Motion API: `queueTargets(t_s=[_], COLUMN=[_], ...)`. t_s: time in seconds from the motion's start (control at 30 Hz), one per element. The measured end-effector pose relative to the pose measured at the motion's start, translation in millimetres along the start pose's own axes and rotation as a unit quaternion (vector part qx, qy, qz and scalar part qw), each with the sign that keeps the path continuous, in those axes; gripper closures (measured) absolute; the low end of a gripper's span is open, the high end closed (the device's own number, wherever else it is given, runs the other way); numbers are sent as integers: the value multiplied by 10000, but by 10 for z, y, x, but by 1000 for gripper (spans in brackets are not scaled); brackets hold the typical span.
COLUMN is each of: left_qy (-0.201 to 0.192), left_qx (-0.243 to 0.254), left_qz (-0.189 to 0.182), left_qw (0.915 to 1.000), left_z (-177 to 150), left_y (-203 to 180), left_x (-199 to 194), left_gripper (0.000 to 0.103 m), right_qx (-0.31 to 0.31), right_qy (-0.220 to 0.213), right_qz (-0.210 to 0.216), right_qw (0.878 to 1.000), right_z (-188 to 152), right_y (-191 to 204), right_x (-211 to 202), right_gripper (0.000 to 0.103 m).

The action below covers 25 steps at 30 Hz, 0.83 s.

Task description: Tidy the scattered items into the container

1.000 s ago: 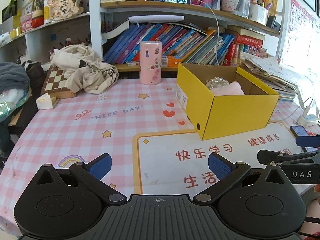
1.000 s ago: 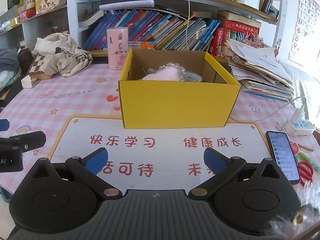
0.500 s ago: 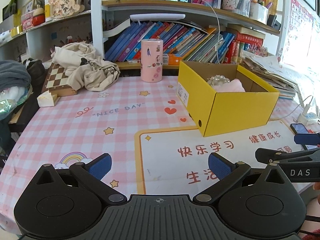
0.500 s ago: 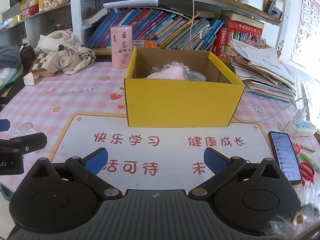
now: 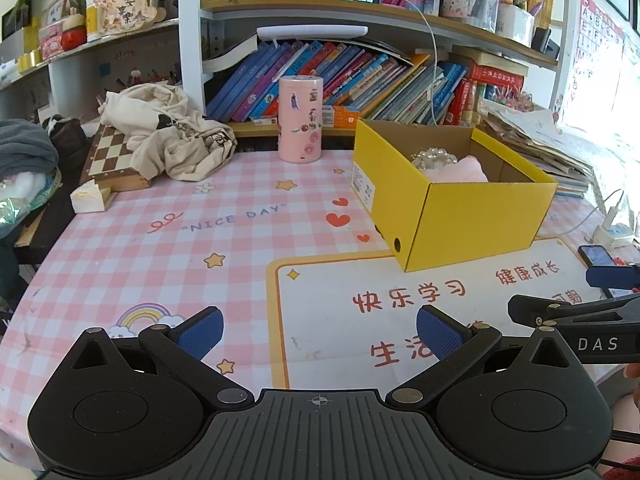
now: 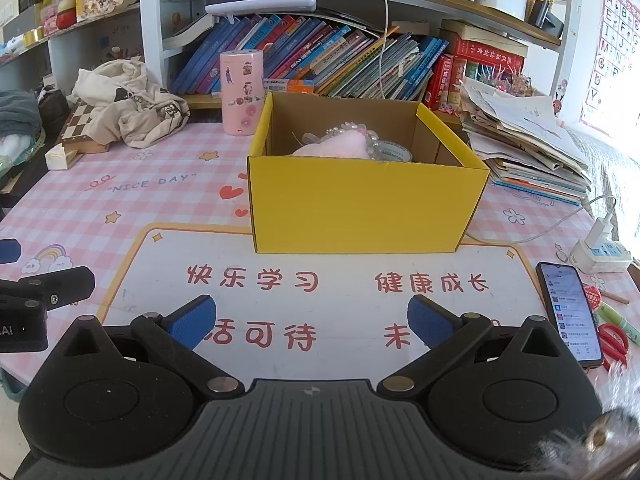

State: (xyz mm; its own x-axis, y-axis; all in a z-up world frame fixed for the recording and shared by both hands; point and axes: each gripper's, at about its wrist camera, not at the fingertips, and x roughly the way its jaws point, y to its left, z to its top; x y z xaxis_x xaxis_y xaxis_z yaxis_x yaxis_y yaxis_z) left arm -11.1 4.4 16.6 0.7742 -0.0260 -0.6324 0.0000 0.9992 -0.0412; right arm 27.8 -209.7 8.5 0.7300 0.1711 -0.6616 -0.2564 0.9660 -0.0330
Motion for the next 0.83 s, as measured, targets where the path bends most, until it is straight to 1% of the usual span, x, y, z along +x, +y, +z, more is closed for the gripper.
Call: queueTargets(t_s=[0.53, 0.6, 0.7, 0.83], left_qy=[83, 41, -52, -51], left_qx=[-140, -185, -300, -361], left_qz=[-113, -179, -374, -383], left_qw=[9998, 9997, 9988, 9986], left_z=[-9, -11, -12, -7], left_y=[21, 31, 65, 72], left_x=[43, 35, 17, 39], left_gripper=[0, 0, 0, 0], right_qx=[-26, -33, -44, -89], right_qy=[74, 83, 97, 145], right_qz=[9, 10, 12, 39], right_qw=[10000, 10000, 9999, 9998], right_z=[6, 8, 11, 26], right_y=[-16, -15, -15, -12], right_x=[48, 55, 67, 97], right_gripper=[0, 0, 0, 0])
